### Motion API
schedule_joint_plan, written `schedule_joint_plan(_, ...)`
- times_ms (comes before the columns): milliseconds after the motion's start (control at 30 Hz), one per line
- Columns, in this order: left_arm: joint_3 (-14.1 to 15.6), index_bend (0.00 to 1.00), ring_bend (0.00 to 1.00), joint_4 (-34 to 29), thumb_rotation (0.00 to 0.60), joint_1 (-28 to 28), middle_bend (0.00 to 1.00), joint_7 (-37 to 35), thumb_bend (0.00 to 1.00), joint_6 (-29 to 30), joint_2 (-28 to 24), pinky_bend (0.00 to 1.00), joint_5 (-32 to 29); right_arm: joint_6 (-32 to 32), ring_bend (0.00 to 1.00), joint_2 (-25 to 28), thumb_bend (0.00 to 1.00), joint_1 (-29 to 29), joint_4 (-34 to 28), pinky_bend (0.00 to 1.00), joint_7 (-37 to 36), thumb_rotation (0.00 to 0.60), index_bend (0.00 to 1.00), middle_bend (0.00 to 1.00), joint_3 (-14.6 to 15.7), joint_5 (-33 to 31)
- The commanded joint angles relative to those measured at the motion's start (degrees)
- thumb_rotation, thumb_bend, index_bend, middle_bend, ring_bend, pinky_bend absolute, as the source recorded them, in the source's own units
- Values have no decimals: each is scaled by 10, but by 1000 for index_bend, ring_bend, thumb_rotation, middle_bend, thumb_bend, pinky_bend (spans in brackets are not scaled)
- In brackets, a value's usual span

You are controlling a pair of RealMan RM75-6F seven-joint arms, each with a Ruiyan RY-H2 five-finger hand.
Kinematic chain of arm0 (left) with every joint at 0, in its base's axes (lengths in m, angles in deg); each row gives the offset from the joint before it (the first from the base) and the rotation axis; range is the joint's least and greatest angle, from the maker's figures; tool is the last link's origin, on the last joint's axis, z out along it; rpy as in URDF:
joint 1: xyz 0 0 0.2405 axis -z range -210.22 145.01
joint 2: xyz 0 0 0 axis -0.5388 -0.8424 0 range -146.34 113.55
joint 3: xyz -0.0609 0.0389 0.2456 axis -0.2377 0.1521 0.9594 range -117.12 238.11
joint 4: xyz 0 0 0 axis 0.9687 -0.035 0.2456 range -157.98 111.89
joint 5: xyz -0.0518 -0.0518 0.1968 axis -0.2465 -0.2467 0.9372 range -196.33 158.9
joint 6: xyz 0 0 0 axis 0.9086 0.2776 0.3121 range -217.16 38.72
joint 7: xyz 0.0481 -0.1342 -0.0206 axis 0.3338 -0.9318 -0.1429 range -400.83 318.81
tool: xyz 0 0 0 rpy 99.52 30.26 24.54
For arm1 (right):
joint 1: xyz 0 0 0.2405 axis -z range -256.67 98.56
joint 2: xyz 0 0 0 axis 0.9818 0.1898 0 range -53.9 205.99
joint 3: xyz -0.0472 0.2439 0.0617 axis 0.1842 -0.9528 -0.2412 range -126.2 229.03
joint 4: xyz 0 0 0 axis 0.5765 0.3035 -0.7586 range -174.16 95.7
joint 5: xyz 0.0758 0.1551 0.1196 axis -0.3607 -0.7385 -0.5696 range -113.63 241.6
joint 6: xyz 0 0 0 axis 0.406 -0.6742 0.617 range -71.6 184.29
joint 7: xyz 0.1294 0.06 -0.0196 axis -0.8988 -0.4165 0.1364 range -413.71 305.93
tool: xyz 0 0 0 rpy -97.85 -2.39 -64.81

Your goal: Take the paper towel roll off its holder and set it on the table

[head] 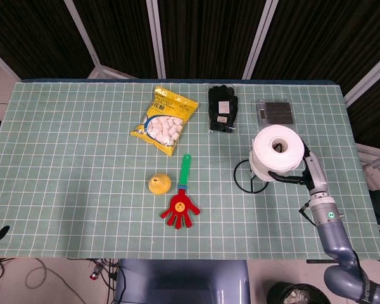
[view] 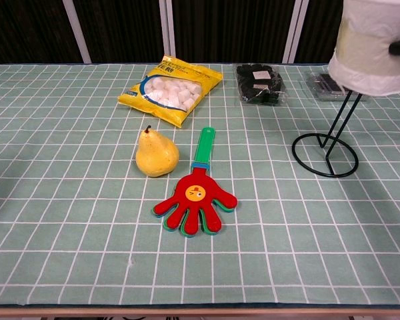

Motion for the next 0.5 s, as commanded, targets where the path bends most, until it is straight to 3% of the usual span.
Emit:
schedule_joint_plan(33, 0, 134, 0, 0, 600, 0, 0, 2, 116, 0, 1, 0, 1, 8, 179, 56, 0, 13, -50, 0, -12, 600, 176, 202, -24, -10)
schedule_joint_plan(300, 0, 134, 0, -1, 600, 0, 0, 2, 116, 1, 1, 0, 0, 8, 179, 151, 0, 24, -107, 0, -30, 600, 186, 202, -66, -27)
schedule_joint_plan(500, 0, 134, 0, -1, 600, -1, 0, 1, 116, 1, 0, 0, -1, 17, 179, 201, 0, 21, -114, 0, -47, 600, 186, 202, -96, -52)
